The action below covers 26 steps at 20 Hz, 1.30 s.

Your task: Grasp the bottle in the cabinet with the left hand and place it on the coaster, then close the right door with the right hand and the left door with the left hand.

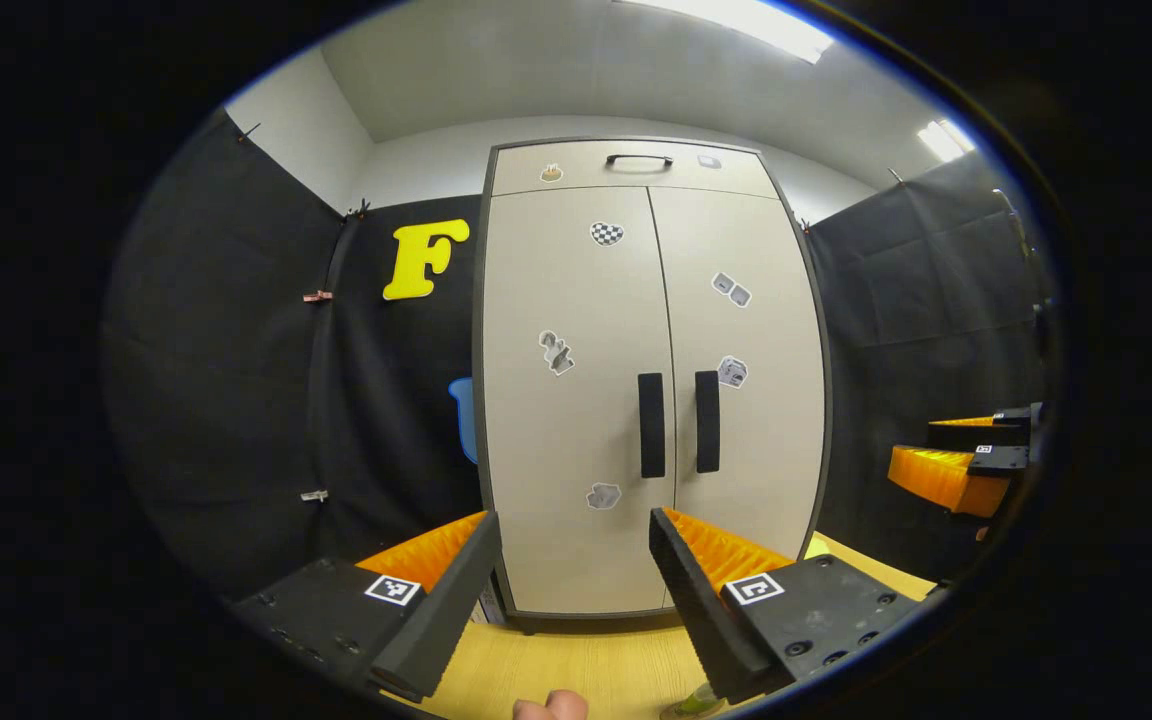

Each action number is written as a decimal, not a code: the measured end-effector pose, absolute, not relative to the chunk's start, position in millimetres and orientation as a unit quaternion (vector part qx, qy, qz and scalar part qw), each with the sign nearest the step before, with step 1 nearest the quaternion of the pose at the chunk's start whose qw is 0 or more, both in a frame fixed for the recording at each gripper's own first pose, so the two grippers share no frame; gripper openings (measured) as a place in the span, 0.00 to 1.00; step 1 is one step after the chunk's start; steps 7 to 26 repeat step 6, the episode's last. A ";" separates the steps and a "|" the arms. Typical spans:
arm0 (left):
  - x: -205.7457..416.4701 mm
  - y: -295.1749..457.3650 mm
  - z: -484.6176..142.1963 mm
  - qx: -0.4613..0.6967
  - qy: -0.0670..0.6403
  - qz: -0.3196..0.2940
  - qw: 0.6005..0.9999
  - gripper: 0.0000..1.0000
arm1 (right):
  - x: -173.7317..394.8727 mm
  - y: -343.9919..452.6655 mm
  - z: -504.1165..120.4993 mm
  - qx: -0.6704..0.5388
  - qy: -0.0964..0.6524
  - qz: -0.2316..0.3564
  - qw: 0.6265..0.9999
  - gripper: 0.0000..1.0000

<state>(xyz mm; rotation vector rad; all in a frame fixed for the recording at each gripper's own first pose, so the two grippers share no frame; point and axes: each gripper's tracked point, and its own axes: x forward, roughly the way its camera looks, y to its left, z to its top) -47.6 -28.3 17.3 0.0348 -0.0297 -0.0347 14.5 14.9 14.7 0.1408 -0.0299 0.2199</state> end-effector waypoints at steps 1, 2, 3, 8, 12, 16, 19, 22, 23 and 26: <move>-47.1 -28.6 18.1 0.024 -0.016 -0.012 1.000 0.95 | 14.8 15.1 12.5 0.073 -0.013 0.116 0.991 1.00; -47.2 -29.6 18.0 0.030 -0.016 -0.009 0.999 0.95 | 15.9 15.1 10.0 0.074 -0.010 0.119 0.990 1.00; -46.6 -32.4 17.7 0.032 -0.017 -0.010 0.999 0.95 | 16.6 13.5 7.8 0.075 -0.008 0.121 0.990 1.00; -47.9 -49.1 14.8 0.033 -0.015 -0.031 0.999 0.95 | 19.6 8.3 4.5 0.079 -0.011 0.122 0.989 1.00; -47.9 -49.1 14.8 0.033 -0.015 -0.031 0.999 0.95 | 19.6 8.3 4.5 0.079 -0.011 0.122 0.989 1.00; -47.9 -49.1 14.8 0.033 -0.015 -0.031 0.999 0.95 | 19.6 8.3 4.5 0.079 -0.011 0.122 0.989 1.00; -47.9 -49.1 14.8 0.033 -0.015 -0.031 0.999 0.95 | 19.6 8.3 4.5 0.079 -0.011 0.122 0.989 1.00; -47.9 -49.1 14.8 0.033 -0.015 -0.031 0.999 0.95 | 19.6 8.3 4.5 0.079 -0.011 0.122 0.989 1.00; -47.9 -49.1 14.8 0.033 -0.015 -0.031 0.999 0.95 | 19.6 8.3 4.5 0.079 -0.011 0.122 0.989 1.00; -47.9 -49.1 14.8 0.033 -0.015 -0.031 0.999 0.95 | 19.6 8.3 4.5 0.079 -0.011 0.122 0.989 1.00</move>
